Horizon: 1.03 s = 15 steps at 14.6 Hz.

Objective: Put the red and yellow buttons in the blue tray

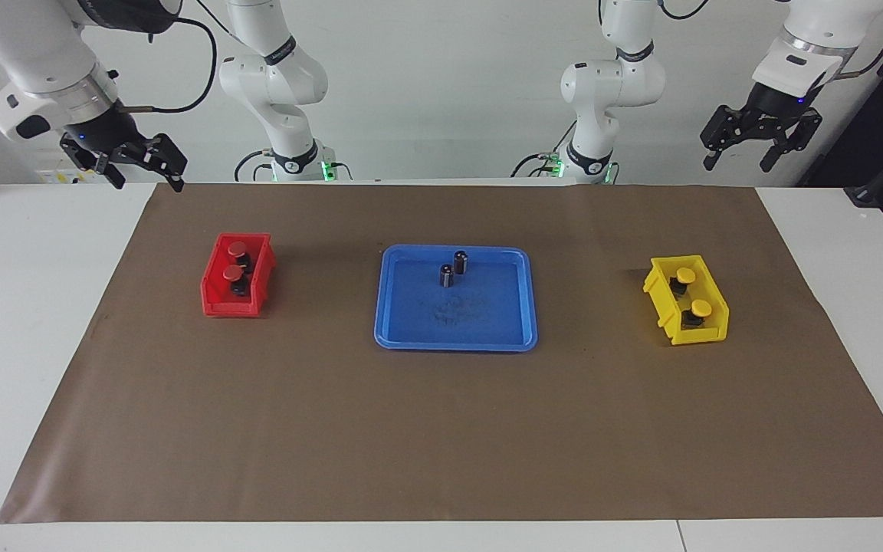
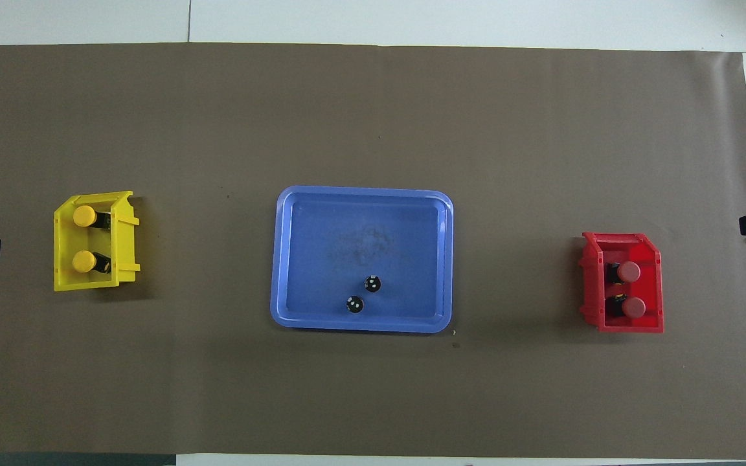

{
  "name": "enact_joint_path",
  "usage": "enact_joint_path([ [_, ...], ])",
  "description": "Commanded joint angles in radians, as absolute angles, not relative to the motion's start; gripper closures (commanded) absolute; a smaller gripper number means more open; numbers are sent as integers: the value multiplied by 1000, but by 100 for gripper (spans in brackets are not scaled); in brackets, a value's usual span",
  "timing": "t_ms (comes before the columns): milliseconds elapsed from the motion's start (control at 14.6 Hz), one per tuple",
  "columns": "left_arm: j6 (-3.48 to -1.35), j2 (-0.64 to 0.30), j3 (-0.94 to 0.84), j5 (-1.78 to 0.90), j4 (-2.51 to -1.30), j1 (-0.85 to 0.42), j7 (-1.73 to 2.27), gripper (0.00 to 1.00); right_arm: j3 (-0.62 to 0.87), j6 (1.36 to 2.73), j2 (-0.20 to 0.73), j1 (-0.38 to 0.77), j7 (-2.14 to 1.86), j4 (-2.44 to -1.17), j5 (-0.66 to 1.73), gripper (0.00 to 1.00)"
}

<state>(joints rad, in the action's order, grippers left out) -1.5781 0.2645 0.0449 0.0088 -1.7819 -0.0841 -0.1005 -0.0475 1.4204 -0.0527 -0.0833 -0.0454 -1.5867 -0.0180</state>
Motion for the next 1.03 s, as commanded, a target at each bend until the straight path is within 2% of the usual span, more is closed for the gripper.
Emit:
enact_joint_path([
  [0, -1586, 275, 43, -2, -1786, -78, -91, 0, -44, 1434, -64, -90, -64, -1601, -21, 0],
  [753, -1586, 275, 43, -2, -1787, -78, -91, 0, -35, 1446, -67, -77, -72, -1611, -26, 0],
  [958, -1586, 273, 43, -2, -1787, -78, -91, 0, -35, 1494, -81, -41, -72, -1666, -28, 0],
])
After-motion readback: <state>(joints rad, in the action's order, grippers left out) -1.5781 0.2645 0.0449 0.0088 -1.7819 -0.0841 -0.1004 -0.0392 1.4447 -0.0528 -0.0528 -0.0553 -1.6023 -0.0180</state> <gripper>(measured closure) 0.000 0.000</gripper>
